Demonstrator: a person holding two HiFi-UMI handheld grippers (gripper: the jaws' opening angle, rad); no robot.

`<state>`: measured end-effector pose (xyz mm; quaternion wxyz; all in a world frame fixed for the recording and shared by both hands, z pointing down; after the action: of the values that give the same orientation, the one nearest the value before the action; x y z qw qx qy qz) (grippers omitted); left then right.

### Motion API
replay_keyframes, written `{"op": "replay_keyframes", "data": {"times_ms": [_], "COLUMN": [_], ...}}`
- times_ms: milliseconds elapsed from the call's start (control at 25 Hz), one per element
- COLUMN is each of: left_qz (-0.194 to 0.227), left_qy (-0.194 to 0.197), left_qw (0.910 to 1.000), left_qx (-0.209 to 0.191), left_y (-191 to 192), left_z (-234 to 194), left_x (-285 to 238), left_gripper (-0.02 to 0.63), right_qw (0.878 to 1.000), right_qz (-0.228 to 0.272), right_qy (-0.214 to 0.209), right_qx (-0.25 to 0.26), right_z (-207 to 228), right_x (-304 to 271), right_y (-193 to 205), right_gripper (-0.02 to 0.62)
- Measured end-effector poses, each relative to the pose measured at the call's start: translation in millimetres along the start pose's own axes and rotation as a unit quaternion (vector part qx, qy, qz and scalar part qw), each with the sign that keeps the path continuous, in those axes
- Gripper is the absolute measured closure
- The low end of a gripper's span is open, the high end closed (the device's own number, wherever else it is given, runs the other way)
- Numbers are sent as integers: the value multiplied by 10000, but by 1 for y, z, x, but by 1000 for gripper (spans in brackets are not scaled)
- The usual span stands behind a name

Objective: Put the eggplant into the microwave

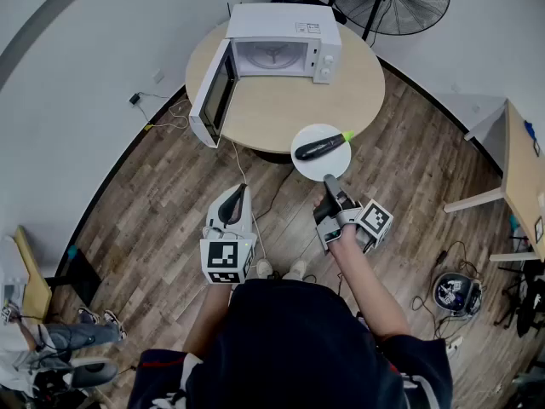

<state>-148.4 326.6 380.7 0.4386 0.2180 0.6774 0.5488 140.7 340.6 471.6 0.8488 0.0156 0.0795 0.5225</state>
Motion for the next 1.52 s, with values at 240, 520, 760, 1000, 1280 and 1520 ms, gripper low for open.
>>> {"op": "replay_keyframes", "data": {"times_ms": [240, 520, 760, 1000, 1280, 1520], "left_qz": [28, 8, -30, -42, -82, -105], "left_qy": [-11, -121, -184, -182, -258, -215], "left_qw": [10000, 9999, 9998, 9996, 9992, 9990], "left_qx": [-24, -4, -59, -227, -305, -367], "left_y": [0, 0, 7, 19, 16, 13], "left_z": [4, 15, 39, 61, 64, 49], "left_x": [1, 3, 4, 8, -1, -23], "left_gripper": [589, 589, 589, 589, 589, 589], "right_qw": [10000, 9998, 9996, 9994, 9992, 9994], "right_qz": [45, -40, -195, -274, -308, -261], "right_qy": [-56, -105, -159, -154, -169, -163], "right_qx": [-51, -150, -151, -150, -178, -149], "right_z": [-1, 3, 11, 20, 23, 24], "right_x": [4, 8, 15, 23, 16, -7], "right_y": [-1, -9, -19, -26, -37, -47], "right_gripper": [577, 577, 577, 577, 577, 577]}}
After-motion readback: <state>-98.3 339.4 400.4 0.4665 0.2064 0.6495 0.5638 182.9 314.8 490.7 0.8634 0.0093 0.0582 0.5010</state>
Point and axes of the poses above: the fingertips, and each gripper's own axes: x backward along the fingers, z to its right, y out of its underside, the point moved 9 cm from there along x, backward along the fingers, and after that the axes turned 11 degrees about -z, right-handed, at the moved point
